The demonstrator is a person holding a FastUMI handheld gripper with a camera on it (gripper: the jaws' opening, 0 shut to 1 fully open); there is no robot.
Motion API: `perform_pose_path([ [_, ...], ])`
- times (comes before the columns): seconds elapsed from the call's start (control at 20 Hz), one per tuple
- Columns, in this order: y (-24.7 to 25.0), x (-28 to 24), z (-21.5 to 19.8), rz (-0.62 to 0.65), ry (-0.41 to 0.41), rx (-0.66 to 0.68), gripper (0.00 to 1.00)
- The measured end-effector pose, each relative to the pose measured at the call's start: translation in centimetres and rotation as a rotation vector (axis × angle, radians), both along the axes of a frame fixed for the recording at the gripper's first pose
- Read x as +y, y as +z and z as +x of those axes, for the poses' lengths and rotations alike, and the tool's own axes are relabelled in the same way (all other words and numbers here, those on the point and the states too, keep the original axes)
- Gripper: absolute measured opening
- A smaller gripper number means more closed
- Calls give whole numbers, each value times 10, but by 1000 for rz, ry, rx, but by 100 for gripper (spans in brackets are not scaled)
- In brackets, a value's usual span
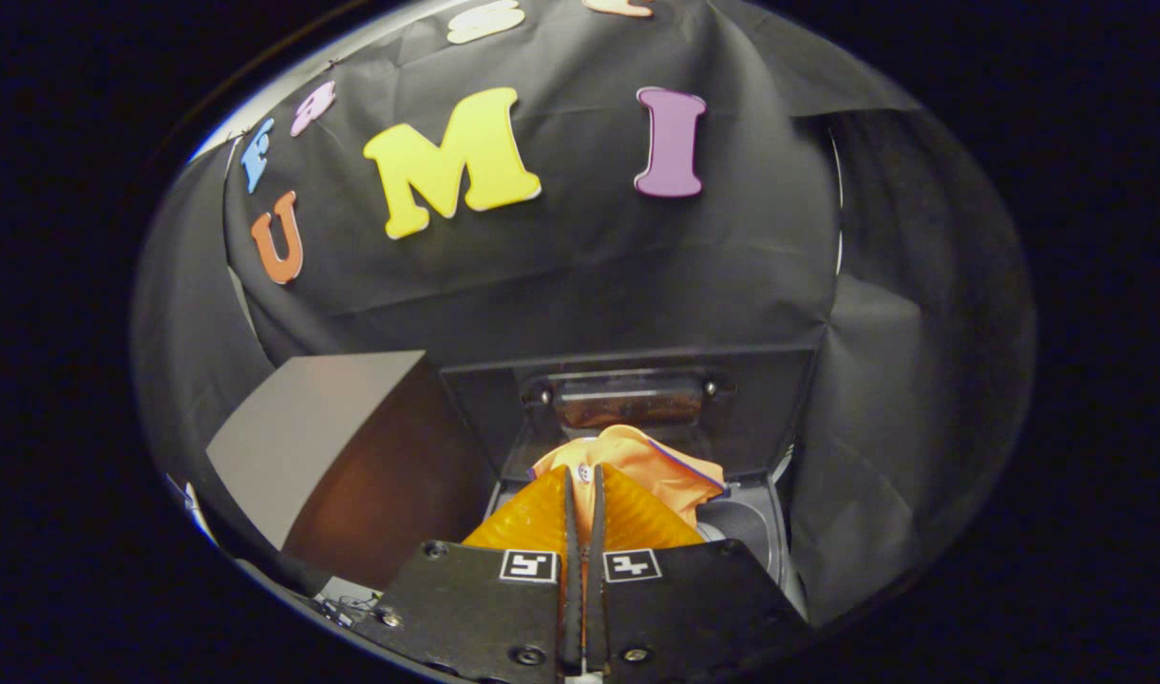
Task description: Put the clothes into the washing machine and then close the washing machine lid.
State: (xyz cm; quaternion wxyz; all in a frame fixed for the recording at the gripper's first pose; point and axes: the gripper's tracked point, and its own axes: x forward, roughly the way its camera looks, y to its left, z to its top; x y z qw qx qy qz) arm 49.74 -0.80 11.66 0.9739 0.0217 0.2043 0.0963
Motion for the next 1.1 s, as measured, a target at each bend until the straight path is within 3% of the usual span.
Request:
perform_pose_path([
  [0.5,-124,-12,7,-30,-29,274,5],
  [1.1,-136,-8,11,-86,-81,479,5],
])
